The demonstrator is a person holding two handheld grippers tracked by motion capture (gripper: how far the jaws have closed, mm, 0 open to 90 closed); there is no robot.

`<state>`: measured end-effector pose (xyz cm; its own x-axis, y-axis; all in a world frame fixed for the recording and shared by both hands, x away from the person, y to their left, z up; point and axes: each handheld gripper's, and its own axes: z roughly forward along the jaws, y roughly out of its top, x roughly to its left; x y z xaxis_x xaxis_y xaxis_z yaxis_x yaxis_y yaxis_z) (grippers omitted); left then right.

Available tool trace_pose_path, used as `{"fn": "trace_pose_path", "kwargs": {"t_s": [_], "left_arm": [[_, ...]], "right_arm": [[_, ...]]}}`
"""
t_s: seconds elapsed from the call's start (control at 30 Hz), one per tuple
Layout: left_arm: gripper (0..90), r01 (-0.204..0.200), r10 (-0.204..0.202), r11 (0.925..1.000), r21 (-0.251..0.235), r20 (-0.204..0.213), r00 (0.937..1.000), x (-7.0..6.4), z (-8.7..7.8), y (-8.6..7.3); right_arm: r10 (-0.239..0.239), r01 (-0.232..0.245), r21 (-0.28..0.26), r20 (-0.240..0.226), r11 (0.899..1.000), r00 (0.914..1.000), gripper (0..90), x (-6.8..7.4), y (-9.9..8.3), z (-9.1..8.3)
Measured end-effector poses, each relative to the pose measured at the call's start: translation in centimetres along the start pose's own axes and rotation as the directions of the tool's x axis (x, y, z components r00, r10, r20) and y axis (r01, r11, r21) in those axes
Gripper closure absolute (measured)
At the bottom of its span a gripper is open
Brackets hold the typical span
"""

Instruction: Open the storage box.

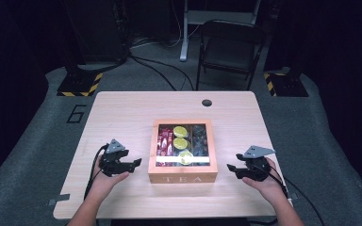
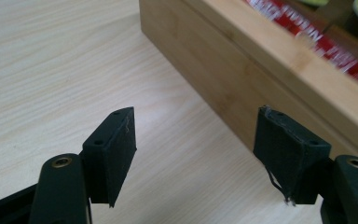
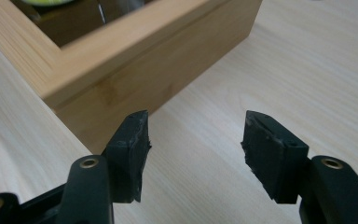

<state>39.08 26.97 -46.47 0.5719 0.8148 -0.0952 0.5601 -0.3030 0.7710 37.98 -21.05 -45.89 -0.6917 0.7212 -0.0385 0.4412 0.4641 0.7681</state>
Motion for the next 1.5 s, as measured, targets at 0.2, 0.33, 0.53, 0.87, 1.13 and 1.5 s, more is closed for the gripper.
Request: {"fn": "trace_pose_path", "kwargs": {"t_s": [0.2,0.33,0.53,0.87,1.13,1.5], "left_arm": [[29.3,0.005,-0.006,0.9998,0.019,0.012,0.9999,-0.9,-0.7,0.8],[28.2,-0.011,0.011,0.9999,-0.005,0.002,0.9999,-1.8,-1.9,1.1],[28.9,-0.036,0.036,0.9992,-0.016,0.006,0.9993,-3.2,-3.0,1.2],[34.0,-0.093,0.095,0.9953,-0.026,0.078,0.9924,-5.9,-3.7,0.1],[40.4,-0.078,0.086,0.9952,-0.060,0.149,0.9850,-7.0,-3.2,-1.2],[44.9,-0.094,0.102,0.9937,-0.060,0.143,0.9845,-7.4,-1.6,-2.2]], "right_arm": [[0.046,-0.046,0.004,0.006,0.999,0.9989,42.3,0.6,1.5,-0.8],[0.015,-0.016,0.039,0.020,0.999,0.9997,41.5,1.9,2.7,-1.3],[-0.030,0.030,0.006,0.024,1.000,0.9993,40.5,4.1,3.5,-1.6],[-0.018,0.015,-0.053,-0.065,0.998,0.9977,41.8,6.5,3.2,-2.6],[-0.003,-0.004,-0.058,-0.129,0.998,0.9916,42.5,7.2,2.1,-1.5],[-0.038,0.036,-0.018,-0.088,0.999,0.9954,47.4,7.5,0.9,0.1]]}}
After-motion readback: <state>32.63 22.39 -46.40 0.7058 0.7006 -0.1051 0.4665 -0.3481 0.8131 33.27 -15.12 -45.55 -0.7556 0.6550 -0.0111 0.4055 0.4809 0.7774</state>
